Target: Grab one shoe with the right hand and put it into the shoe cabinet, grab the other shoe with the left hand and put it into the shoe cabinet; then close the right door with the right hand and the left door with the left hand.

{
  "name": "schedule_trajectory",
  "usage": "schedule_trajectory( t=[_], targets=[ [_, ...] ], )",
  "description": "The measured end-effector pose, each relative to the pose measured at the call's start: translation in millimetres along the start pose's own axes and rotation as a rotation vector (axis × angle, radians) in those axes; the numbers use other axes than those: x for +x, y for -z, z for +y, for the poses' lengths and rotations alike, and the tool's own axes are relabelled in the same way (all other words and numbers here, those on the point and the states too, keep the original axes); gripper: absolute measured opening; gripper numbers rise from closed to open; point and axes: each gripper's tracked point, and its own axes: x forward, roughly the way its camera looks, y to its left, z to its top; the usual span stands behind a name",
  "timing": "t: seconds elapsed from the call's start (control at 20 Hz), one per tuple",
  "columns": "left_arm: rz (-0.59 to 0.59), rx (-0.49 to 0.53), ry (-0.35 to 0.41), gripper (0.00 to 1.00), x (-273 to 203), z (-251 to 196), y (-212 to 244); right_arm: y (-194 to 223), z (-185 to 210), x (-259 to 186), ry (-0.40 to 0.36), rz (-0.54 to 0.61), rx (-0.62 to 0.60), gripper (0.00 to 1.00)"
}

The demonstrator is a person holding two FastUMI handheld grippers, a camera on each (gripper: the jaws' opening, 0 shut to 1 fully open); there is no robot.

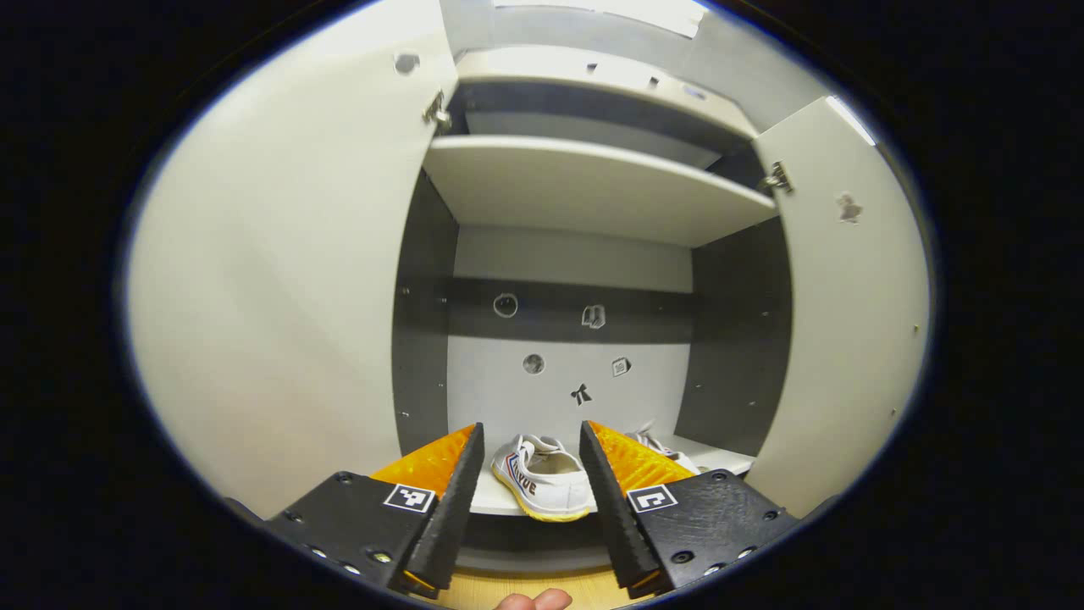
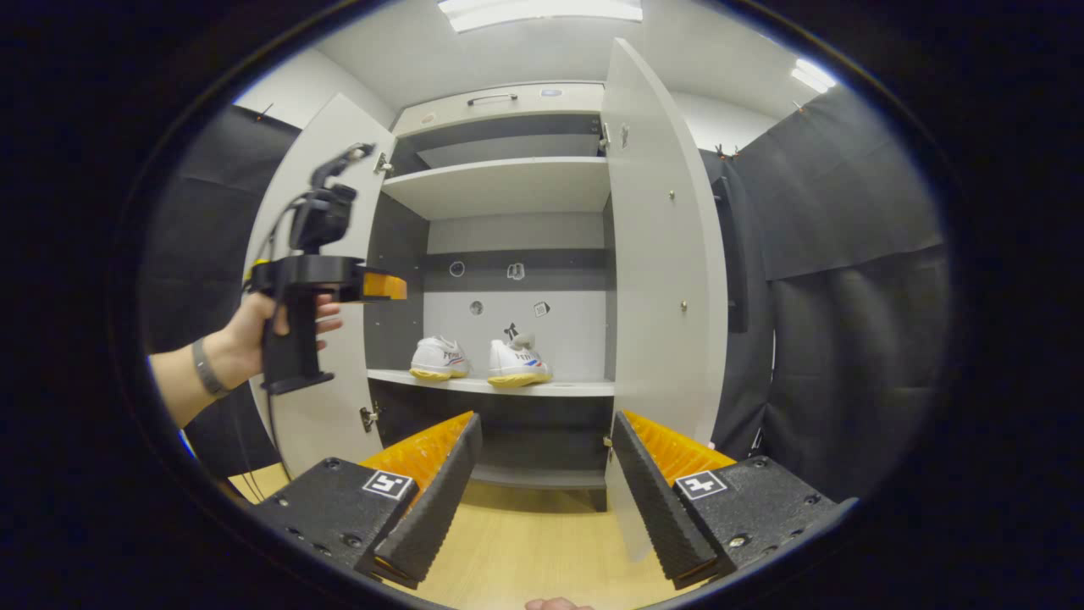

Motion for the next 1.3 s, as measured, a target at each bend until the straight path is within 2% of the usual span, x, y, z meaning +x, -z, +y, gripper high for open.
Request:
schedule_trajectory(
  t=[0.05, 0.1, 0.25, 0.35, 0.55, 0.7, 0.75, 0.9, 1.05, 1.3],
  targets=[
    [-0.027, 0.016, 0.004, 0.62, -26.7, -4.5, -1.3, -1.6, 1.8, -2.3, -0.004, -0.004, -0.002, 0.98],
    [-0.049, 0.022, 0.008, 0.79, -54.1, -9.8, -0.1, -3.0, 3.0, -5.2, -0.009, -0.008, -0.003, 0.98],
    [-0.064, 0.019, 0.008, 0.82, -118.3, -20.2, 11.7, -6.9, 6.8, -16.8, -0.021, -0.015, -0.004, 0.98],
    [-0.021, -0.006, 0.012, 0.93, -156.5, -29.9, 28.7, -6.4, 7.9, -26.1, -0.023, -0.011, -0.008, 0.98],
    [0.007, -0.057, -0.034, 0.95, -209.9, -34.0, 57.0, -4.1, 4.4, -47.9, -0.007, -0.013, -0.004, 0.98],
    [-0.015, 0.038, -0.069, 0.95, -239.8, -32.3, 66.7, -4.5, -12.0, -58.3, 0.015, 0.0, 0.01, 0.99],
    [-0.017, 0.076, -0.075, 0.95, -245.0, -31.8, 68.5, -6.8, -25.0, -57.9, 0.034, 0.005, 0.007, 0.96],
    [0.0, 0.128, -0.072, 0.95, -252.5, -35.6, 76.8, -25.4, -76.2, -51.9, 0.103, -0.002, 0.004, 0.98],
    [0.03, 0.105, -0.068, 0.95, -255.2, -38.6, 89.2, -47.5, -146.8, -39.8, 0.219, -0.012, 0.011, 0.98],
    [0.049, 0.092, -0.069, 0.96, -257.3, -39.4, 95.8, -85.2, -225.2, -12.9, 0.327, -0.06, 0.055, 0.98]
  ],
)
